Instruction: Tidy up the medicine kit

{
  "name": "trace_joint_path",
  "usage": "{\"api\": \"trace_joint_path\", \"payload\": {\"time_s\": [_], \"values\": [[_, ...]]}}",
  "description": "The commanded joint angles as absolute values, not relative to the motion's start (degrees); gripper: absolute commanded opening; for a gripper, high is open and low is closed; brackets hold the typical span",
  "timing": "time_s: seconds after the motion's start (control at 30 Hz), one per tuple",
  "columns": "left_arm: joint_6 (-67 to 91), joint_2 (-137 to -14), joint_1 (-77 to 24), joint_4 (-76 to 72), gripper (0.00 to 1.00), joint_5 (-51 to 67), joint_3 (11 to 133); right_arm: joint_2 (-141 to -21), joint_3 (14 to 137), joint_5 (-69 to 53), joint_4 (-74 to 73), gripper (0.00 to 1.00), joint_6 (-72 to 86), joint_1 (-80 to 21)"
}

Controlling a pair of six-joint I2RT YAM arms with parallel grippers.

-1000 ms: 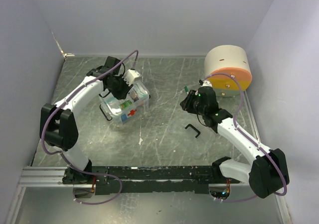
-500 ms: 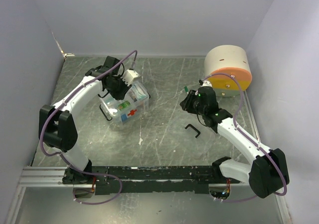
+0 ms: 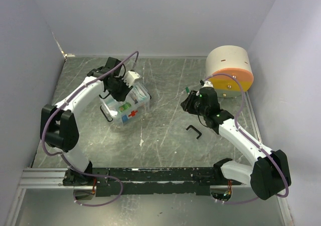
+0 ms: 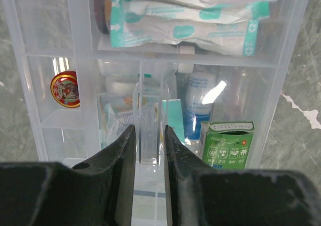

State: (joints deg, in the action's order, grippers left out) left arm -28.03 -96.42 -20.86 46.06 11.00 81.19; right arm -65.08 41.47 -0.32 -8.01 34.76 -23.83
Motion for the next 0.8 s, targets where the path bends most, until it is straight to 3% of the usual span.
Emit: {"api": "trace_joint_path", "payload": {"time_s": [0.0,0.23,0.47,0.6,0.77], "values": [[-27.78,-99.33,-20.35,46.48,0.22,12.17,82.44,-64.21,41.47,-0.08,-7.25,0.31,34.83,-23.82],[-27.67,-100.2,-20.39,45.3,0.25,11.98,81.53,-64.33,41.39,-0.24,-6.97,0.31,35.02,-23.82],[-23.32,-99.83,-20.39,47.83,0.59,9.38,84.27,-64.33,41.55,-0.44,-7.09,0.31,34.82,-23.86],[-22.64,-97.67,-20.39,49.57,0.67,10.17,86.7,-63.99,41.49,-0.35,-7.2,0.32,34.72,-23.88],[-23.06,-93.25,-20.15,51.25,0.68,10.2,89.48,-64.07,41.46,-0.67,-7.08,0.32,34.87,-23.89]]}}
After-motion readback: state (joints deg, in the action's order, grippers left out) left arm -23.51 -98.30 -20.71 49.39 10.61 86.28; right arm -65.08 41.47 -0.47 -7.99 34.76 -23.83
